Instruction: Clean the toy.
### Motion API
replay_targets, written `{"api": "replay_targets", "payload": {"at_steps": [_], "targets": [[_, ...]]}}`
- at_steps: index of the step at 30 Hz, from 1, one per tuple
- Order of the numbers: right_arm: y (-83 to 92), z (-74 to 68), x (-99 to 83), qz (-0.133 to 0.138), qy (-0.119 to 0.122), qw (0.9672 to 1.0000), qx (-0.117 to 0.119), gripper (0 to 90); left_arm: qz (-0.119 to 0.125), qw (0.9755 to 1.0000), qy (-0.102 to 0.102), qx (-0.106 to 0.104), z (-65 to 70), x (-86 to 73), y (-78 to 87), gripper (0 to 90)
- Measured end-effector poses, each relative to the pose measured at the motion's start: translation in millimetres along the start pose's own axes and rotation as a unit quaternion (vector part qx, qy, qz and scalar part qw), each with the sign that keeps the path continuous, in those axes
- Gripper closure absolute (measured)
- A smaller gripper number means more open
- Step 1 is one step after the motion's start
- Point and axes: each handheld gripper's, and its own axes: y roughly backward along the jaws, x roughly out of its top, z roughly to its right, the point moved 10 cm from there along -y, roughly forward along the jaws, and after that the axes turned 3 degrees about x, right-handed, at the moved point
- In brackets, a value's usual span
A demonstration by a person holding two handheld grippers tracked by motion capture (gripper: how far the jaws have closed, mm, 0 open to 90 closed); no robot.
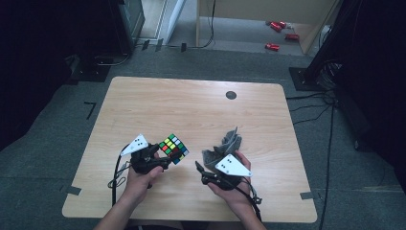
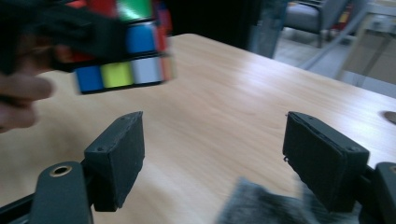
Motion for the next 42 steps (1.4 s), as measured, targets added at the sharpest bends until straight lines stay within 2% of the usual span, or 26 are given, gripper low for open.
{"api": "replay_targets", "payload": {"at_steps": [4,9,13,17,21,25,29,32,35,36,37,38,40,42], "targets": [[-8.1,-23.1,-2.3,-0.001,0.02,0.9993,0.032,19.6,-0.003,0.9999,0.006,-0.012,7.9,-1.4,-3.4,33.9],[-14.3,-35.7,-5.1,-0.002,0.04,0.9987,0.031,20.5,-0.013,0.9996,0.006,-0.025,19.8,-7.2,-9.7,33.9],[-17.1,-42.3,-6.3,0.0,0.056,0.998,0.031,21.5,-0.018,0.9988,0.016,-0.042,29.6,-10.2,-13.7,33.9],[-16.6,-42.1,-3.4,0.009,0.054,0.9984,0.015,28.4,-0.03,0.9981,0.013,-0.052,37.8,-16.2,-18.6,33.8],[-14.6,-40.7,-3.4,0.011,0.064,0.9979,0.007,32.8,-0.035,0.9979,0.018,-0.052,36.9,-17.7,-20.1,33.5],[-14.9,-39.1,-6.4,0.0,0.063,0.9979,0.013,34.4,-0.042,0.9974,0.023,-0.053,32.4,-19.1,-21.4,29.7],[-15.1,-34.3,-12.4,-0.02,0.055,0.9982,0.014,34.6,-0.03,0.9981,0.024,-0.047,25.5,-14.4,-18.2,25.8],[-14.5,-27.6,-13.8,-0.027,0.043,0.9986,0.013,34.6,-0.025,0.9989,0.008,-0.038,19.1,-11.1,-14.2,20.3],[-12.9,-18.9,-14.7,-0.037,0.034,0.9987,0.009,34.6,-0.026,0.9989,-0.028,-0.027,15.1,-10.9,-11.5,17.8],[-11.9,-15.4,-15.0,-0.039,0.025,0.9989,0.008,34.6,-0.033,0.9982,-0.048,-0.017,12.9,-13.2,-11.5,17.9],[-10.6,-11.7,-15.0,-0.04,0.013,0.9991,0.008,34.6,-0.042,0.9963,-0.074,-0.002,10.4,-16.8,-12.5,18.1],[-9.6,-7.6,-14.9,-0.041,0.005,0.9991,0.008,34.6,-0.055,0.9935,-0.099,0.012,7.5,-21.5,-13.6,18.0],[-6.9,0.2,-15.2,-0.047,-0.008,0.9989,0.002,34.6,-0.073,0.9889,-0.127,0.024,4.9,-28.9,-16.2,18.0],[-4.6,3.8,-13.9,-0.048,-0.019,0.9987,0.006,34.6,-0.078,0.9843,-0.153,0.038,3.8,-32.4,-18.2,17.4]]}}
